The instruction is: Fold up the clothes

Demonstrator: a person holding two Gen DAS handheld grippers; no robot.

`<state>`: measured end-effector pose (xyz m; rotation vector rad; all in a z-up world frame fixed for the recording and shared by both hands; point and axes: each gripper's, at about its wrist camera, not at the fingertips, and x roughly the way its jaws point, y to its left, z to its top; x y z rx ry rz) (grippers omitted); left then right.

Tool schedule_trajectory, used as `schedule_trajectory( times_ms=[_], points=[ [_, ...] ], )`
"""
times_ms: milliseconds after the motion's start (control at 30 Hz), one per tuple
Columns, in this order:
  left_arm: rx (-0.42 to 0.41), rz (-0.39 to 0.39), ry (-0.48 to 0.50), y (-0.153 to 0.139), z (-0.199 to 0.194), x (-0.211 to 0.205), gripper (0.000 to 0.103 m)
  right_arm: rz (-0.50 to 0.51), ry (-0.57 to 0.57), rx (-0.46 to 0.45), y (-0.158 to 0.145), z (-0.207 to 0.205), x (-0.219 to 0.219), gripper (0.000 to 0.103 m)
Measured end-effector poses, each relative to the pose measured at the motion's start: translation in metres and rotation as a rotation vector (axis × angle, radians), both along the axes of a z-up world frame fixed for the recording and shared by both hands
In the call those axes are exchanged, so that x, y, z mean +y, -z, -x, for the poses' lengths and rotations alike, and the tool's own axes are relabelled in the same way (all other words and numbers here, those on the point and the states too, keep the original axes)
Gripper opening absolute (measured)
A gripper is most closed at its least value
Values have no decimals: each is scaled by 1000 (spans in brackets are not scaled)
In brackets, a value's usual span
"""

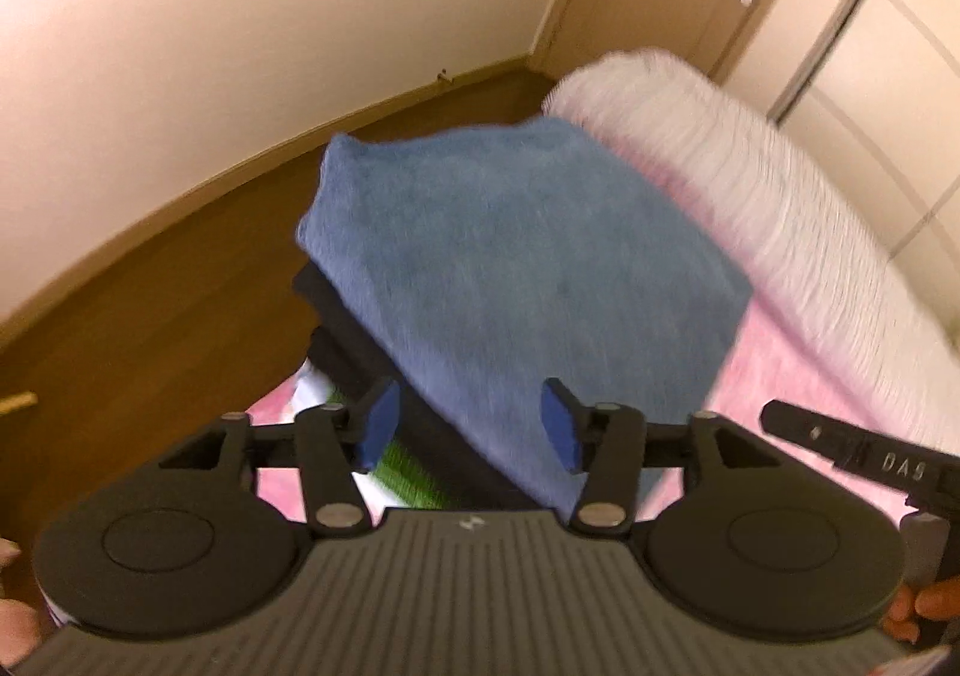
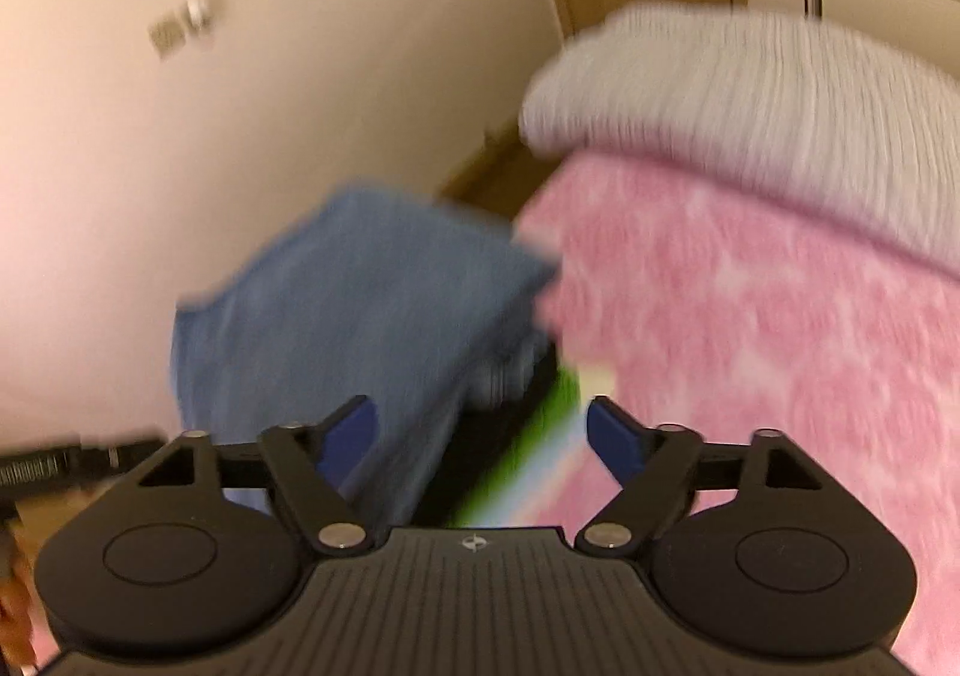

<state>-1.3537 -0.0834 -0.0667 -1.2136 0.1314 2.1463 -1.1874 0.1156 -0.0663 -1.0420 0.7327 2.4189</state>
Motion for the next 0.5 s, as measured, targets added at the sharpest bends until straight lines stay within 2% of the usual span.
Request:
schedule_trajectory(
  times_ms=[33,100,267,500],
  points=[
    [12,15,5,-5,-11,-2,60,10,-11,-20,0,-6,-8,82],
    [33,41,15,-13,-30,-6,62,19,-27,-42,-4,-18,-20,89],
    [89,74,15,-35,-76,-22,67,-1,-55,-84,-21,-47,-41,89],
    [139,58,-8,-65,-138,-55,70,-28,-63,-89,-38,-93,-59,89]
  ],
)
